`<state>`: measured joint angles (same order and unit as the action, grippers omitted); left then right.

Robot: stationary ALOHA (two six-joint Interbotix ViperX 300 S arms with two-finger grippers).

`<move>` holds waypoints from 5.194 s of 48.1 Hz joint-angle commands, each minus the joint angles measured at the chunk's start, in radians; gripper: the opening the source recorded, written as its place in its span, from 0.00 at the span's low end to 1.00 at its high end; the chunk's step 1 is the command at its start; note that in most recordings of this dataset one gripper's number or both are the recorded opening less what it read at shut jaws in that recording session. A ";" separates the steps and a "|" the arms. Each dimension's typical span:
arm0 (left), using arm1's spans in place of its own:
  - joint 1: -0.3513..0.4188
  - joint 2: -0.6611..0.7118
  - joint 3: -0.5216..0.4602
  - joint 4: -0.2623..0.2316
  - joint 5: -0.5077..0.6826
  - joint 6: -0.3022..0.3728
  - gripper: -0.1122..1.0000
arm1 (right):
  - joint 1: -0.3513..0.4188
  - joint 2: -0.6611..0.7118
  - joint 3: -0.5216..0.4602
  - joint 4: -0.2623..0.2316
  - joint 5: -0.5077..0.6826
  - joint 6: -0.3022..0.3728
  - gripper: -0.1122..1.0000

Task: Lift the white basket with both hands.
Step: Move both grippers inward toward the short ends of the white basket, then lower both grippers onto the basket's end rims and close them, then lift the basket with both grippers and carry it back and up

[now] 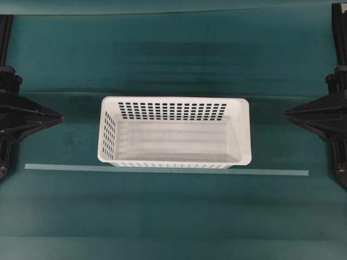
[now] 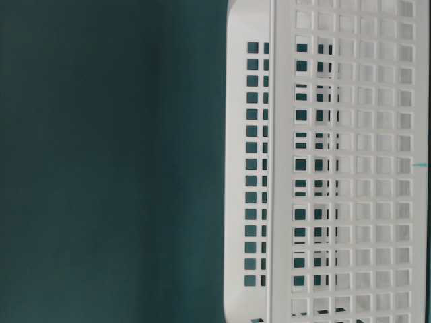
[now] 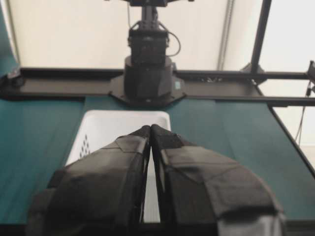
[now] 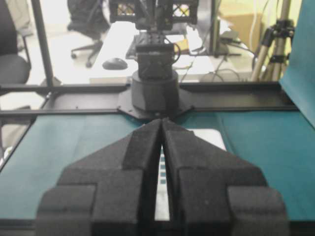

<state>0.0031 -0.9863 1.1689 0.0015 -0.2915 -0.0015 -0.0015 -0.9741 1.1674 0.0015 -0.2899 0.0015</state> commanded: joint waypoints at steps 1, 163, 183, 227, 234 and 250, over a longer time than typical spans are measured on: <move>-0.015 0.032 -0.049 0.009 0.008 -0.061 0.23 | 0.000 0.009 -0.017 0.008 -0.006 0.015 0.19; 0.114 0.822 -0.505 0.020 0.951 -1.243 0.96 | -0.172 0.904 -0.528 0.138 1.091 1.267 0.92; 0.112 0.830 -0.460 0.020 0.887 -1.276 0.95 | -0.175 0.922 -0.480 0.137 1.019 1.281 0.92; 0.112 0.839 -0.442 0.020 0.867 -1.322 0.17 | -0.172 0.928 -0.489 0.176 0.946 1.310 0.27; 0.112 0.839 -0.440 0.021 0.867 -1.322 0.17 | -0.172 0.928 -0.489 0.176 0.942 1.307 0.27; 0.101 0.841 -0.443 0.020 0.867 -1.328 0.17 | -0.172 0.928 -0.489 0.170 0.945 1.296 0.27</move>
<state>0.1120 -0.1626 0.7302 0.0184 0.5737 -1.3330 -0.1764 -0.0706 0.6872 0.1764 0.6550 1.3100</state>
